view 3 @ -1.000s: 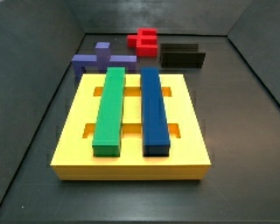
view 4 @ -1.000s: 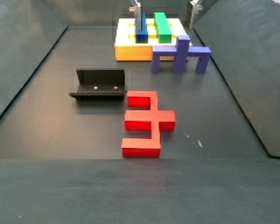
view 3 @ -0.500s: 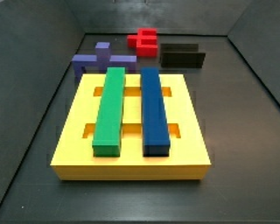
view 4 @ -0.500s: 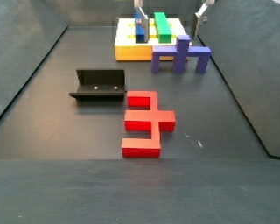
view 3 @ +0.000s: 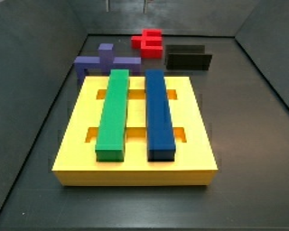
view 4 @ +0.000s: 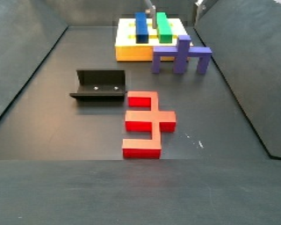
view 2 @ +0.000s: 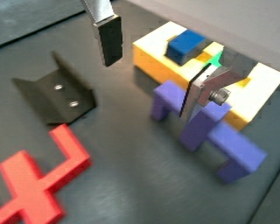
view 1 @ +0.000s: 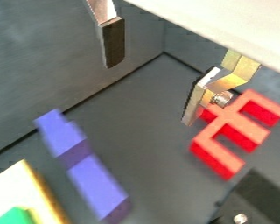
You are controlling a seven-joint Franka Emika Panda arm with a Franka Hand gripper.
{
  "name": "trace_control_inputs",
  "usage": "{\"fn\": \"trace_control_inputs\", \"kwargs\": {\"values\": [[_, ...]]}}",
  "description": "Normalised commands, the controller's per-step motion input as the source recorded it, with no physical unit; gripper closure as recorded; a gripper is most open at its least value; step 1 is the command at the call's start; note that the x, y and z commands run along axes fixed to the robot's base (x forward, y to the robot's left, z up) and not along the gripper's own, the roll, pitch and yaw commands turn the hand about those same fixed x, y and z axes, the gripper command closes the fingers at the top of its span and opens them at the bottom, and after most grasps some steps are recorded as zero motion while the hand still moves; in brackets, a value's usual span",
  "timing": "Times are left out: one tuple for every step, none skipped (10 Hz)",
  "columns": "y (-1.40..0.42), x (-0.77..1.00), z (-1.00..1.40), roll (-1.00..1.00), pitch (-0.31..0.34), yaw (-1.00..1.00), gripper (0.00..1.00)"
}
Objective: Pick up the purple object. Move up. Move to above the board. Insert the purple object.
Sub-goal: Pick up the purple object.
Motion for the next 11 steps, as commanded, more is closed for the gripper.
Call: {"fn": "trace_control_inputs", "kwargs": {"values": [[-0.53,-0.31,-0.11,0.05,-0.043,0.13,0.0],[-0.33,-0.25,-0.25,0.0,-0.05,0.11,0.0],[-0.16,-0.25,-0.37,-0.05,-0.059,0.0,0.0],[-0.1,-0.25,-0.41,-0.08,-0.061,0.0,0.0],[-0.32,-0.17,-0.28,-0.05,-0.036,-0.03,0.0],[-0.28,-0.17,-0.22,-0.1,-0.07,-0.13,0.0],[-0.26,-0.13,-0.27,-0.13,-0.107,-0.1,0.0],[-0.25,-0.15,-0.3,-0.12,-0.1,-0.11,0.0],[-0.23,-0.11,-0.35,-0.11,-0.106,-0.2,0.0],[-0.23,-0.09,-0.35,-0.12,-0.111,-0.27,0.0],[-0.19,-0.1,-0.33,-0.1,-0.104,-0.23,0.0]]}}
